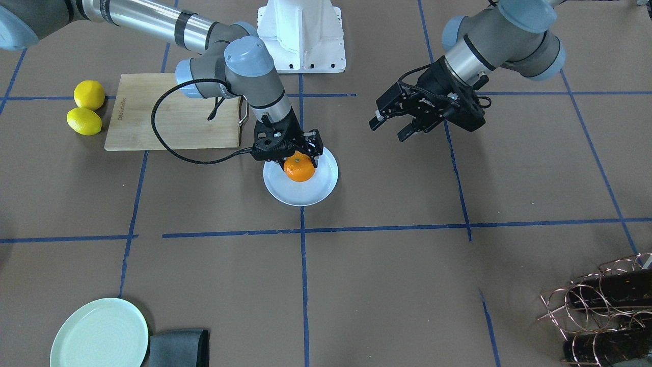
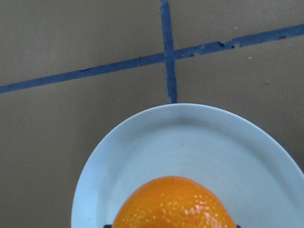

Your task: Pick orange to plate

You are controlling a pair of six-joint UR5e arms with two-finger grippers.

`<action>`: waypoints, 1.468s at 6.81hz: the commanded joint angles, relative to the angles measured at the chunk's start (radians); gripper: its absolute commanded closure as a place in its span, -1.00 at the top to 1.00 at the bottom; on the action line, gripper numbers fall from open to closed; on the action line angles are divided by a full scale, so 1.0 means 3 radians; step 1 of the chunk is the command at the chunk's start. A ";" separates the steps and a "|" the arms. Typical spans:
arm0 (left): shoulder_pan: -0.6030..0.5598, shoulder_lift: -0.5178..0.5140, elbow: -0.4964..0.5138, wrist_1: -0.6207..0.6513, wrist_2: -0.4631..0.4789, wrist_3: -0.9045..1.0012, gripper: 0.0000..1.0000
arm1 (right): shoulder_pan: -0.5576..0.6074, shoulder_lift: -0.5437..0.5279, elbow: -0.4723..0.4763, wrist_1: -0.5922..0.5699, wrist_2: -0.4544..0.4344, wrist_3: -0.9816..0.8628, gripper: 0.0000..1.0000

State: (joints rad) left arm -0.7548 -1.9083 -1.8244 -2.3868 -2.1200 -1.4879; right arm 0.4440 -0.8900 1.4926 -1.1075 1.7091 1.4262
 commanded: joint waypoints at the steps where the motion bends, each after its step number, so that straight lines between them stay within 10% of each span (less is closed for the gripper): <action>1: 0.0000 0.0005 -0.0003 0.0000 0.0000 0.0000 0.80 | -0.0002 0.0001 -0.0061 -0.0005 -0.0036 -0.0009 -1.00; 2: 0.0000 0.0005 -0.0009 0.0000 0.0000 -0.0005 0.80 | -0.0002 0.0006 -0.0077 0.0000 -0.0036 -0.0004 -1.00; 3: 0.0000 0.0010 -0.0009 0.0000 0.0000 -0.0005 0.80 | -0.0002 0.0001 -0.0077 0.0000 -0.0036 -0.0004 0.37; 4: 0.0000 0.0010 -0.0009 0.0000 0.0000 -0.0005 0.80 | -0.0002 0.0006 -0.0072 0.0005 -0.0036 -0.0009 0.99; 6: -0.0010 0.0015 -0.0024 0.0000 -0.0015 0.0005 0.80 | 0.0013 -0.0004 0.0040 0.0010 -0.0001 -0.0029 1.00; 8: -0.0015 0.0137 -0.0024 0.0025 -0.0015 0.0025 0.80 | 0.0262 -0.0416 0.0824 -0.0173 0.0335 -0.0044 1.00; 10: -0.0066 0.0443 0.0002 0.0056 -0.0031 0.0543 0.80 | 0.1168 -0.1004 0.1237 -0.0174 0.1465 -0.0242 1.00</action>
State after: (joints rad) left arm -0.7668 -1.8377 -1.8227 -2.3731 -2.1277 -1.4250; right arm 0.6370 -1.0999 1.8057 -1.1567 1.9531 1.3957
